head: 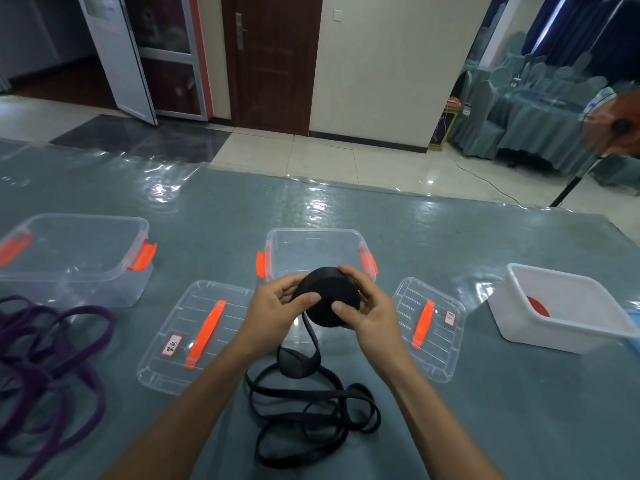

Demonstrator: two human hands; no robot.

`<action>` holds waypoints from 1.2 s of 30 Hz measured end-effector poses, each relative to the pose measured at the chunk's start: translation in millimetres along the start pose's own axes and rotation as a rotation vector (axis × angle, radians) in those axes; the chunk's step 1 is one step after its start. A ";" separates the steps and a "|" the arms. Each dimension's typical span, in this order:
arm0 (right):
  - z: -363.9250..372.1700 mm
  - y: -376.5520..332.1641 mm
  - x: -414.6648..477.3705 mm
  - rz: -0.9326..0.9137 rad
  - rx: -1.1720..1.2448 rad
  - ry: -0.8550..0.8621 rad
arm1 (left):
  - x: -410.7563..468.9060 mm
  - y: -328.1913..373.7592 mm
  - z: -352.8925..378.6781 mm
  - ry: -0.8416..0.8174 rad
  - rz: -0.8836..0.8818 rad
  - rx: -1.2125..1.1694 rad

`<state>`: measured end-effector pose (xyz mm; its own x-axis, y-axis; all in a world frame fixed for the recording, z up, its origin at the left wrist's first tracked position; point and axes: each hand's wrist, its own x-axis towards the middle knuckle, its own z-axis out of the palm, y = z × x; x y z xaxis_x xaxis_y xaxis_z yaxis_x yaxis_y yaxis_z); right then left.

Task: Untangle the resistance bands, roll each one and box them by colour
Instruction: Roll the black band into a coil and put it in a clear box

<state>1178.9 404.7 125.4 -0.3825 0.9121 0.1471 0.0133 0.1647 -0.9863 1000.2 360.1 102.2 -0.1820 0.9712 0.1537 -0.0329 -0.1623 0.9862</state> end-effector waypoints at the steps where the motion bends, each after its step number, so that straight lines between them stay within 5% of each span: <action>1: 0.5 1.1 -2.1 -0.042 -0.099 -0.016 | -0.1 -2.1 -2.0 -0.004 -0.008 0.034; 5: -10.1 3.0 2.0 -0.229 -0.595 -0.157 | 0.2 -5.7 -12.5 -0.032 -0.041 0.150; 10: -12.8 -1.0 8.8 -0.225 -0.818 -0.342 | 0.5 -1.2 -16.8 -0.120 -0.048 0.222; 15: -14.5 -6.3 18.9 -0.197 -0.712 -0.350 | 0.4 4.3 -11.3 -0.129 -0.044 0.175; 23: 2.2 -3.3 17.4 -0.122 -0.202 0.056 | 1.5 0.7 4.6 0.115 0.015 -0.043; 31: -12.2 -5.0 24.1 -0.313 -0.787 -0.222 | 15.5 -1.3 -15.0 -0.079 0.010 0.196; 36: -20.0 -11.6 35.4 -0.273 -0.819 -0.338 | 19.0 -1.7 -6.4 -0.080 0.032 0.163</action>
<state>1183.6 442.5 143.6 -0.7157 0.6661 0.2099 0.4827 0.6890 -0.5406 990.5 377.7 103.1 -0.1019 0.9778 0.1832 0.1321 -0.1692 0.9767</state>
